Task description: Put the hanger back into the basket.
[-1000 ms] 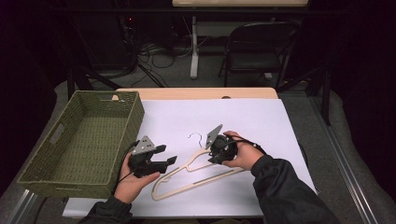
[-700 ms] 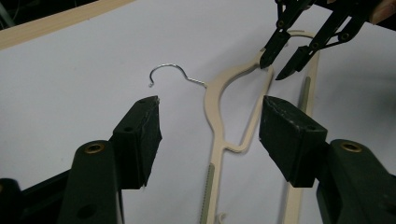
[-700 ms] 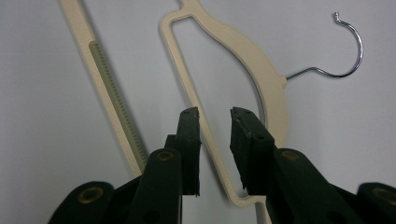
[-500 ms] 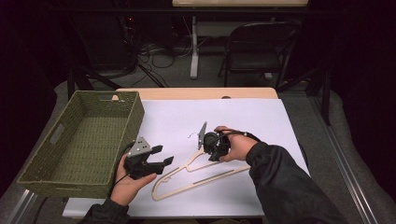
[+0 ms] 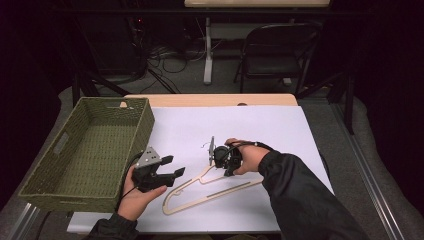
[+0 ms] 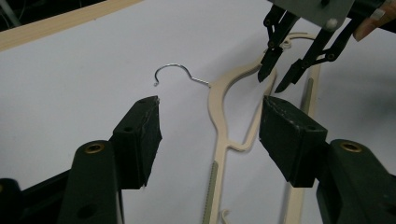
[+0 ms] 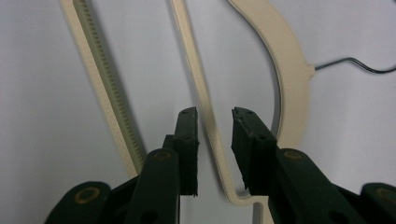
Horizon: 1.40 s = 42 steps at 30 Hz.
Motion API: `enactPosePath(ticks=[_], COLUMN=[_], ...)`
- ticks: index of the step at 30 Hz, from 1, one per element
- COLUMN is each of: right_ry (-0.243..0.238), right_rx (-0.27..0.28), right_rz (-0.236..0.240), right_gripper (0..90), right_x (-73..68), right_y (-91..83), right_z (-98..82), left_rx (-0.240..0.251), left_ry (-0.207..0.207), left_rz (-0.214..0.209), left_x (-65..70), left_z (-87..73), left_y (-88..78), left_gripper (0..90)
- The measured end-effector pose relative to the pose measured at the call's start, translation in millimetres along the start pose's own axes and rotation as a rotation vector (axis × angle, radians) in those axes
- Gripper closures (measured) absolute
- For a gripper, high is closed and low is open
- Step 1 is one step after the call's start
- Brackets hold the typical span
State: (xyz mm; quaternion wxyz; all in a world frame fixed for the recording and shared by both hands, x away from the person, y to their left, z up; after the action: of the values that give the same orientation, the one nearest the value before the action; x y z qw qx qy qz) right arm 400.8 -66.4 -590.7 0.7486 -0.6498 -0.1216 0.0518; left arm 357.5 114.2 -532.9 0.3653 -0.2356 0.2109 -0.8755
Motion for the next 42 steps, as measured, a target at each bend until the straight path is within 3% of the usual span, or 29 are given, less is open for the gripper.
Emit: enactPosePath(ticks=[5,18,42], right_ry=[-0.029,-0.041,-0.124], right_rx=[-0.013,-0.048,-0.059], right_rz=[0.013,0.022,0.04], right_gripper=[71.8,74.6,83.1], right_x=[-2.1,0.4,-3.7], right_y=[7.9,24.2,25.2], right_z=[4.7,1.2,1.3], left_rx=[-0.001,-0.006,-0.009], left_ry=[-0.001,0.005,0.005], left_rz=[0.001,0.002,0.009], left_x=[-0.7,-2.3,-3.4], left_z=[-0.4,-1.4,-1.7], left_y=[0.5,2.3,3.3], left_gripper=[38.7,38.7,38.9])
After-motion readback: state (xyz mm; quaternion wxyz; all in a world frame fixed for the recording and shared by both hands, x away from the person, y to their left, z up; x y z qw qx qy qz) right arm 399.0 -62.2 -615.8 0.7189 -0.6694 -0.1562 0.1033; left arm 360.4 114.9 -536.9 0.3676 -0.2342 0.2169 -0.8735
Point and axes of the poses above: each handheld gripper's, and its own axes: y roughly forward along the jaws, z roughly out of its top, x roughly to its right, the point moved 9 cm from there along y, roughly forward along the jaws, and after that the axes turned 13 degrees about -y, right-handed, at the moved point
